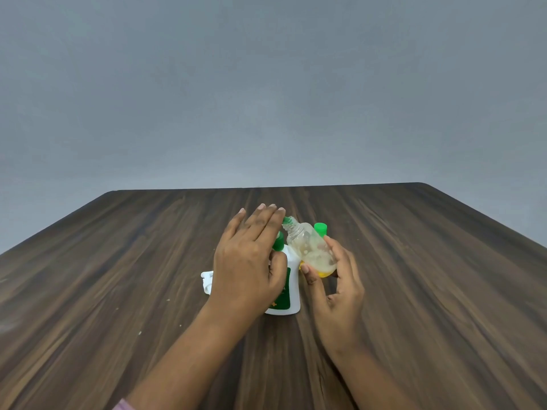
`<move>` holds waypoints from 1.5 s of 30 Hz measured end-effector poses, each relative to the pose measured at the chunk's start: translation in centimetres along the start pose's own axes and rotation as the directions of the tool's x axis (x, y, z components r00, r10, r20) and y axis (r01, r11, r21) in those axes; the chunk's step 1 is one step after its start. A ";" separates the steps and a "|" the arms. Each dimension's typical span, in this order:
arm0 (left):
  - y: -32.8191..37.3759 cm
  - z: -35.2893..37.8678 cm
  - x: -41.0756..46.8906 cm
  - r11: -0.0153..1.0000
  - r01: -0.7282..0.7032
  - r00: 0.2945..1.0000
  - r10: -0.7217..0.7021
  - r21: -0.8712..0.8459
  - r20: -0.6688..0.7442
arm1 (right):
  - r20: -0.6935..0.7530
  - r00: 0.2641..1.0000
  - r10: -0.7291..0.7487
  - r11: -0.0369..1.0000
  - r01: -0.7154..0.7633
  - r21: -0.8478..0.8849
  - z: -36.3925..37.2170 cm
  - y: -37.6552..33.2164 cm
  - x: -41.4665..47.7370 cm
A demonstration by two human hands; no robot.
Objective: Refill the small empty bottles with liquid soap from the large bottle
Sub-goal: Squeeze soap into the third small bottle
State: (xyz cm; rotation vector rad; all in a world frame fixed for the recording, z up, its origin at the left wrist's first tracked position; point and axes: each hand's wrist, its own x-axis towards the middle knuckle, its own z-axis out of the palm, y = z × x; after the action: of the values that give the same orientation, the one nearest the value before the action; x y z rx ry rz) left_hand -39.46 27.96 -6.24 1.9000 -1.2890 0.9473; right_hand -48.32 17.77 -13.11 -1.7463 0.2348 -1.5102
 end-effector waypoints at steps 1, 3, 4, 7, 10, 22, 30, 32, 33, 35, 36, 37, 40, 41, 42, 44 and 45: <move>0.1 0.1 0.0 1.000 0.005 1.000 -0.005 -0.007 -0.009 | -0.001 1.000 0.000 1.000 0.000 0.001 0.0 0.0 0.0; -0.1 0.5 -0.1 0.999 0.016 1.000 -0.017 -0.031 -0.022 | -0.009 1.000 -0.004 1.000 0.004 -0.012 0.1 0.0 0.0; -0.2 0.7 -0.1 0.999 0.022 0.999 -0.023 -0.041 -0.025 | -0.013 1.000 -0.009 1.000 0.009 -0.029 0.1 0.0 0.1; -0.4 1.2 -0.5 0.997 0.040 0.999 -0.041 -0.069 -0.006 | -0.015 1.000 -0.008 0.998 0.008 -0.059 0.1 0.2 0.1; -0.4 1.0 -0.7 0.997 0.030 1.000 -0.031 -0.069 -0.006 | -0.013 1.000 -0.007 0.999 0.006 -0.050 0.1 0.3 0.0; -0.4 0.8 -0.6 0.998 0.031 0.999 -0.031 -0.053 -0.006 | -0.004 1.000 -0.015 0.999 0.015 -0.035 0.2 0.1 0.0; 0.1 0.1 -0.5 0.998 0.027 0.999 -0.028 -0.059 -0.025 | 0.007 1.000 -0.017 1.000 0.017 -0.016 0.1 -0.1 -0.1; 0.1 -0.1 -0.3 0.999 0.019 1.000 -0.019 -0.042 -0.017 | 0.009 1.000 -0.007 1.000 0.006 0.003 0.2 0.0 -0.1; 0.1 -0.1 -0.1 0.999 0.012 1.000 -0.012 -0.032 -0.013 | 0.007 1.000 -0.002 1.000 0.002 0.007 0.2 0.0 -0.1; 0.1 0.2 -0.2 1.000 0.006 1.000 -0.006 -0.025 -0.009 | 0.000 1.000 0.003 1.000 -0.003 0.000 0.2 0.2 -0.2; 0.1 0.3 -0.2 1.000 0.009 1.000 -0.009 -0.028 -0.010 | -0.005 1.000 0.003 1.000 -0.003 -0.011 0.2 0.2 -0.2; 0.0 0.5 -0.3 0.999 0.015 1.000 -0.015 -0.031 -0.011 | -0.007 1.000 0.002 1.000 -0.002 -0.026 0.1 0.4 -0.2; -0.1 0.9 -0.6 0.998 0.030 0.999 -0.031 -0.052 -0.011 | -0.008 1.000 -0.004 0.998 0.004 -0.058 -0.1 0.5 -0.2; 0.0 0.9 -0.7 0.998 0.031 0.999 -0.031 -0.053 -0.014 | -0.010 1.000 -0.005 0.998 0.004 -0.058 -0.2 0.5 -0.3; 0.0 0.9 -0.8 0.998 0.030 0.999 -0.031 -0.048 -0.017 | -0.011 1.000 -0.007 0.998 0.006 -0.055 -0.1 0.5 -0.3; 0.2 0.6 -0.7 0.999 0.024 0.999 -0.025 -0.043 -0.026 | -0.011 1.000 -0.012 0.999 0.012 -0.042 0.0 0.3 -0.3; 0.2 0.5 -0.5 0.999 0.018 0.999 -0.020 -0.043 -0.030 | -0.011 1.000 -0.013 0.999 0.013 -0.033 0.1 0.2 -0.2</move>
State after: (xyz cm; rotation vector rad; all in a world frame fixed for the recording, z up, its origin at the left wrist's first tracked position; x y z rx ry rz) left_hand -39.67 27.71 -6.89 1.8552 -1.2617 0.9280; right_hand -48.22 17.79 -13.40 -1.7691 0.2560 -1.5332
